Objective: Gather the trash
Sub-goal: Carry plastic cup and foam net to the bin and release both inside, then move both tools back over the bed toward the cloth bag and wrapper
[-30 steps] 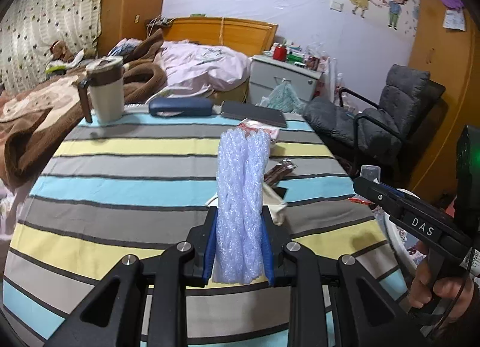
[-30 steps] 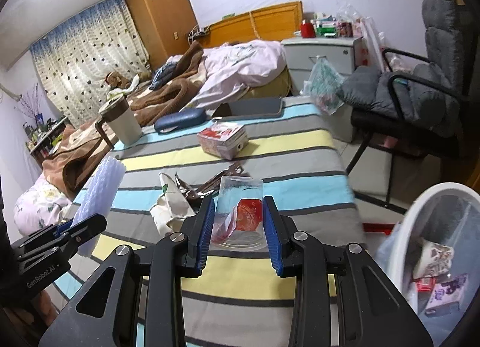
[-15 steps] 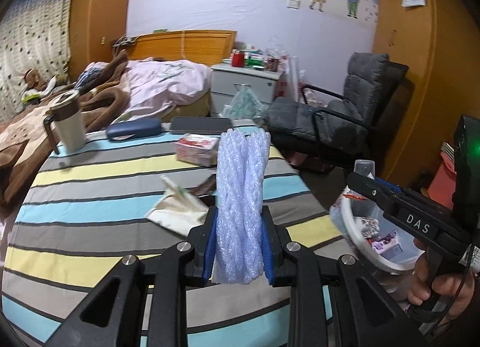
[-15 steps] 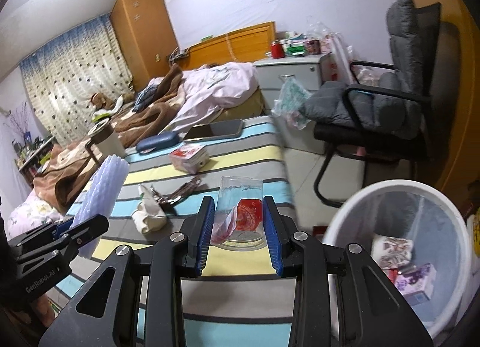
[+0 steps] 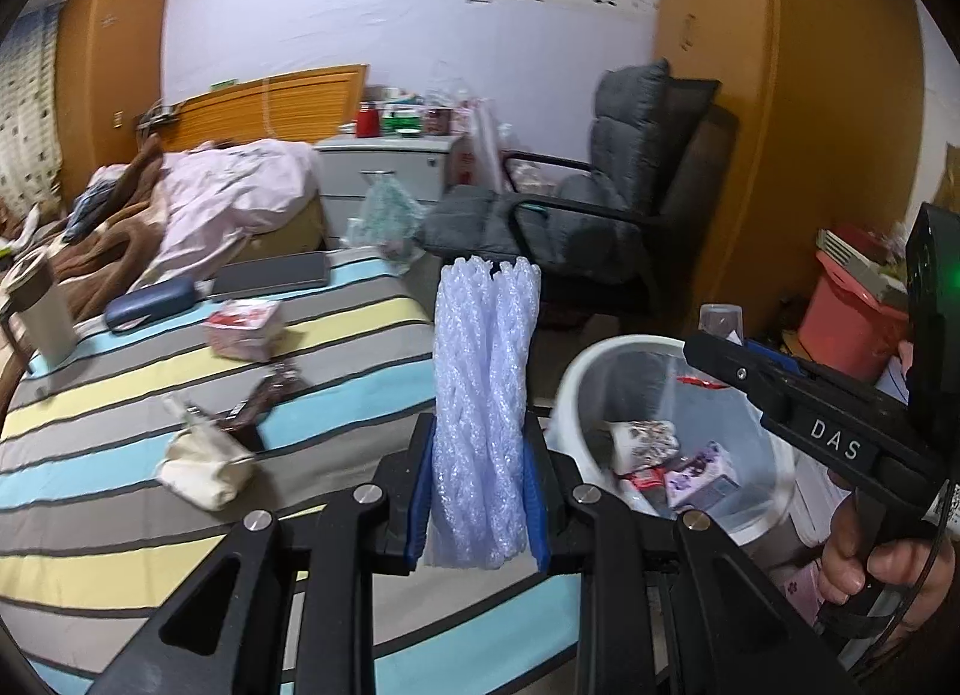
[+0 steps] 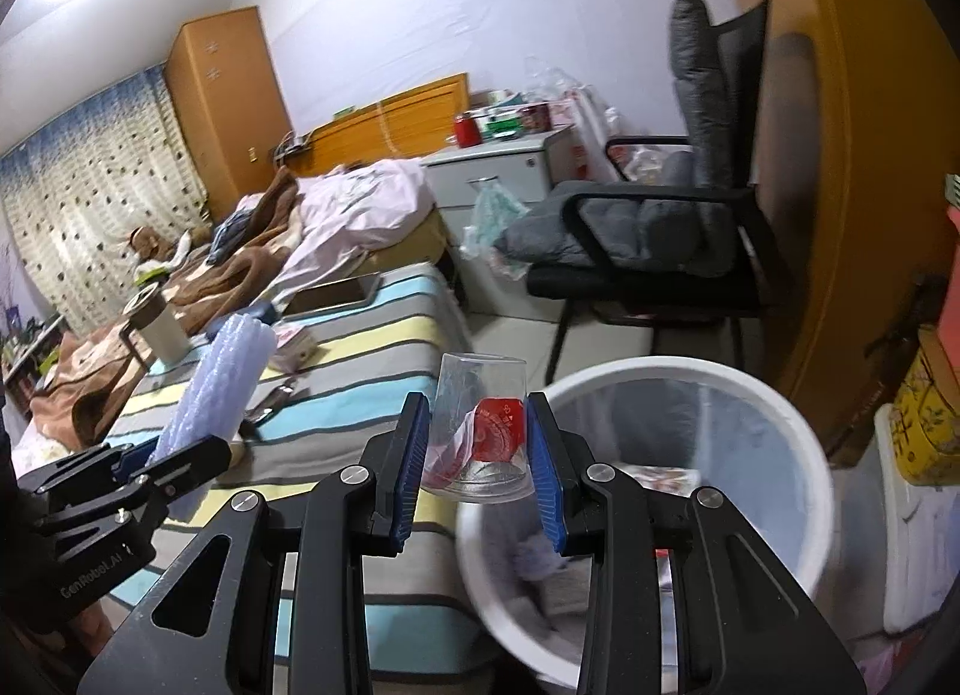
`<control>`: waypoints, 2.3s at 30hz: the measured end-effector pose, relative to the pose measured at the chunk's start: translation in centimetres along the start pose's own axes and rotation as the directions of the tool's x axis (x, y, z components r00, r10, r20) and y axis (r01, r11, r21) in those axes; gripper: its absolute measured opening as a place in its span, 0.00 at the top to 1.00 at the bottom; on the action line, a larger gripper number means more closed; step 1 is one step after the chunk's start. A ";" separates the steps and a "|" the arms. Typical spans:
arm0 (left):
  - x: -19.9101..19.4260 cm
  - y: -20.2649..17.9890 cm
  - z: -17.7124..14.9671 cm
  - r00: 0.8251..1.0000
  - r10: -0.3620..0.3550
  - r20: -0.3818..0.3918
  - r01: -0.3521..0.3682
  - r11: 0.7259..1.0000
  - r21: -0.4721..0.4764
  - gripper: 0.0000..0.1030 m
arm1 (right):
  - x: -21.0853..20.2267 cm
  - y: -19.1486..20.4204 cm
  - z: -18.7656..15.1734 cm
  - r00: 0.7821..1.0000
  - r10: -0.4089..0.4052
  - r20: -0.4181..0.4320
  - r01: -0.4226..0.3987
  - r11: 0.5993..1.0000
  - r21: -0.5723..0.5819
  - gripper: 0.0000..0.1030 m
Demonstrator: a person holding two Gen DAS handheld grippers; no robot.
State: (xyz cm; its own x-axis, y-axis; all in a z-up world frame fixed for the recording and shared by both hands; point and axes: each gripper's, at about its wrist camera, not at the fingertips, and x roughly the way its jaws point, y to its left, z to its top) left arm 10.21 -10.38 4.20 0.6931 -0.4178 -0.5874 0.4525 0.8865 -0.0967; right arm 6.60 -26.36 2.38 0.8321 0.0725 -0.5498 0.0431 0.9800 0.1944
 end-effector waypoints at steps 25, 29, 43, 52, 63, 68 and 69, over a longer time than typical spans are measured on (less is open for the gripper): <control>7.1 -9.4 -0.2 0.981 -0.129 -0.146 0.142 0.986 0.085 0.73 | -0.1 -8.0 -1.9 0.982 -0.156 -0.106 0.163 0.985 0.064 0.66; 7.9 -9.8 -0.5 0.976 -0.140 -0.165 0.154 0.985 0.079 0.73 | 0.4 -8.7 -2.2 0.977 -0.164 -0.137 0.174 0.983 0.065 0.66; 8.0 -9.1 -0.1 0.980 -0.136 -0.147 0.146 0.988 0.056 0.40 | 1.2 -9.2 -2.0 0.967 -0.190 -0.168 0.202 0.978 0.058 0.46; 6.8 -7.9 -0.1 0.987 -0.110 -0.120 0.116 0.992 0.041 0.39 | 0.6 -8.6 -1.8 0.968 -0.204 -0.146 0.213 0.976 0.053 0.46; 4.2 -4.9 -0.3 0.998 -0.023 -0.063 0.024 1.000 0.020 0.34 | 0.0 -6.5 -1.5 0.979 -0.175 -0.104 0.180 0.983 0.040 0.46; 3.2 -2.7 -0.6 0.999 0.030 -0.043 -0.031 0.999 -0.015 0.32 | -0.1 -5.0 -1.4 0.985 -0.154 -0.085 0.156 0.988 0.022 0.46; 2.9 -2.3 -0.6 0.998 0.046 -0.036 -0.047 0.999 -0.016 0.32 | 0.0 -4.6 -1.4 0.986 -0.147 -0.082 0.149 0.989 0.017 0.46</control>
State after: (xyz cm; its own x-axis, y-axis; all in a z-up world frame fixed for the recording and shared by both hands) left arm 10.85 -13.50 2.18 0.6926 -0.3688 -0.6199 0.4102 0.9083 -0.0820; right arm 5.63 -30.62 0.36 0.7684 -0.0576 -0.6374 0.1760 0.9766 0.1239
